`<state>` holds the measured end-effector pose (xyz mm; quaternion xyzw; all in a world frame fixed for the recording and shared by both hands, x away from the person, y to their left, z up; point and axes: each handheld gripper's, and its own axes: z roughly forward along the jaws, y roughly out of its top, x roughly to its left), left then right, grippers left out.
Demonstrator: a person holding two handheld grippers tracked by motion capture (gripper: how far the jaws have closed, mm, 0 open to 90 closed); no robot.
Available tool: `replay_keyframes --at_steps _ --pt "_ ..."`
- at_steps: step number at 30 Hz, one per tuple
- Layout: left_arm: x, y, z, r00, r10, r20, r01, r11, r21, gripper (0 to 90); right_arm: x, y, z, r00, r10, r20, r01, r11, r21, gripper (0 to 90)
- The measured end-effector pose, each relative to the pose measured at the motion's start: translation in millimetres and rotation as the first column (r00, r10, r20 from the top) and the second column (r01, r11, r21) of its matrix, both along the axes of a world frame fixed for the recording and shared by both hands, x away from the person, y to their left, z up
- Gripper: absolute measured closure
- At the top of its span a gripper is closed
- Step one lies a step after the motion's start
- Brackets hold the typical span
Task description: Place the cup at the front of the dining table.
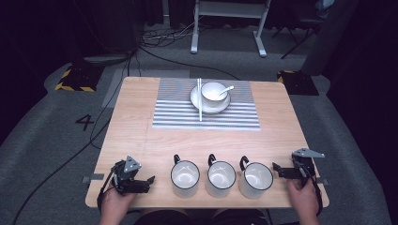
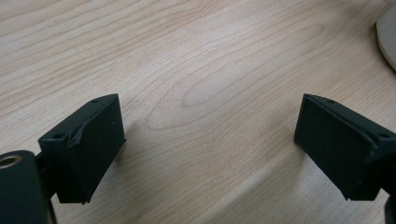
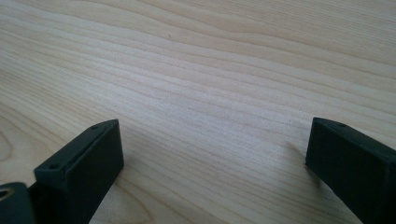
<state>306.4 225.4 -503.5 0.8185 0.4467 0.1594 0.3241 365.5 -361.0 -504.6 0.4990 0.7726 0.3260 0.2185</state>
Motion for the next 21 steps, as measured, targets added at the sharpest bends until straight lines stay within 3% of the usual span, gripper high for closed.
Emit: replay_keyframes --at_steps 17,19,20,21 --pt "1.7 -0.6 0.3 0.9999 0.012 -0.001 -0.012 0.9999 -0.011 9.7 0.1 -0.3 0.2 1.0 0.001 -0.002 -0.001 1.0 -0.004 4.3" --pt "1.9 0.1 0.7 0.9999 0.01 0.002 -0.01 0.9998 -0.019 12.2 0.2 -0.3 0.2 1.0 0.001 -0.002 -0.001 1.0 -0.004 4.3" --pt "1.6 0.4 1.0 1.0 0.003 0.008 -0.003 0.9987 -0.051 13.7 0.2 -0.3 0.2 1.0 0.001 -0.002 -0.001 1.0 -0.004 4.3" --pt "1.6 0.5 2.5 1.0 -0.003 0.006 0.003 0.9985 -0.054 13.8 0.1 -0.2 0.1 1.0 0.0 -0.001 0.0 1.0 -0.004 4.3"
